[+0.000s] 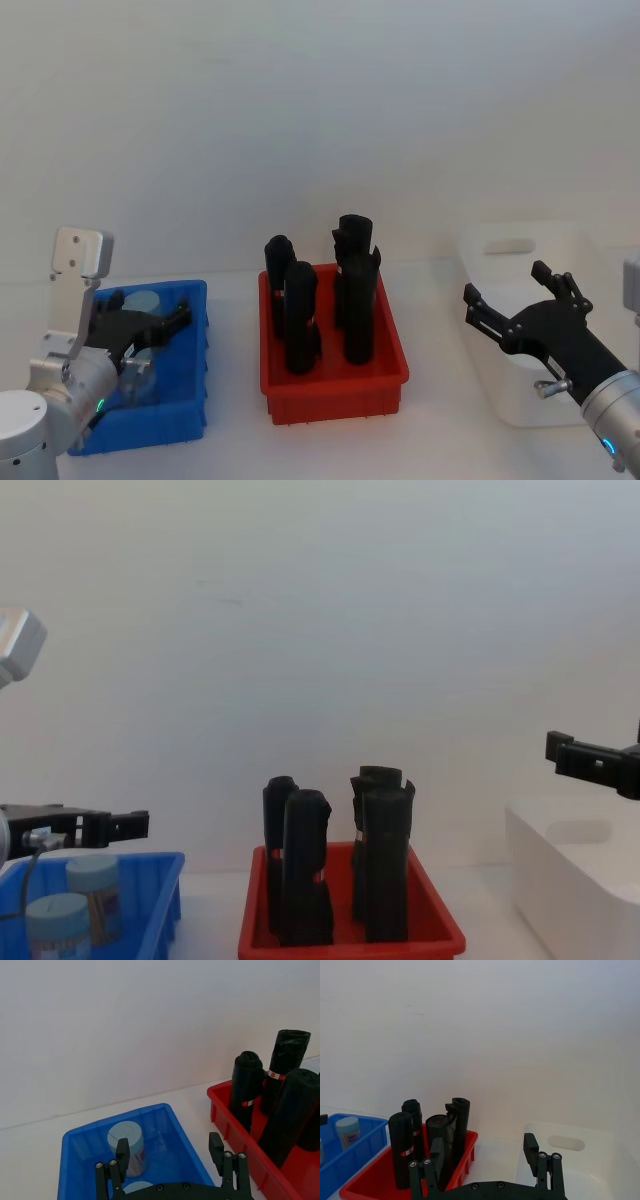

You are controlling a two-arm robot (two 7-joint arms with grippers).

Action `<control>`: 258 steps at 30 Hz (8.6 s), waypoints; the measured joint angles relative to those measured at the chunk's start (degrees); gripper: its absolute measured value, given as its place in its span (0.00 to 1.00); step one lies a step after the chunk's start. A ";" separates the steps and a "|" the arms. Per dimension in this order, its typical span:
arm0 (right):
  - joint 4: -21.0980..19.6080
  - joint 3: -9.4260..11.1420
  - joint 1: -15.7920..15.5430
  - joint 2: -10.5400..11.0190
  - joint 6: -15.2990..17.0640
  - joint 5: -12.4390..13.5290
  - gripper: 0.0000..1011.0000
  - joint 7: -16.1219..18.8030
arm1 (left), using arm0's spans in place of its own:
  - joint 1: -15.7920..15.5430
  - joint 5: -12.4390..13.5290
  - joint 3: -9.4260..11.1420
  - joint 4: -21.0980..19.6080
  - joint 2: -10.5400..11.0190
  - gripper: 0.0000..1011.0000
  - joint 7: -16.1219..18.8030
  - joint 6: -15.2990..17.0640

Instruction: Pick the cotton swabs from the blue box and place them into the white box.

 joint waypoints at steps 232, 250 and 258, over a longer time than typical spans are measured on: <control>42.04 -5.49 32.83 -11.97 -6.13 -1.76 0.67 42.58 | -20.82 15.71 3.91 -0.97 -6.97 0.64 -44.59 20.25; 43.31 -5.90 33.80 -12.16 -7.22 -1.24 0.64 42.59 | -20.82 15.69 3.91 -0.97 -6.97 0.91 -44.63 20.28; 43.09 -6.04 33.76 -12.01 -7.35 -0.96 0.64 42.40 | -20.82 15.69 3.91 -0.97 -6.97 0.99 -44.63 20.28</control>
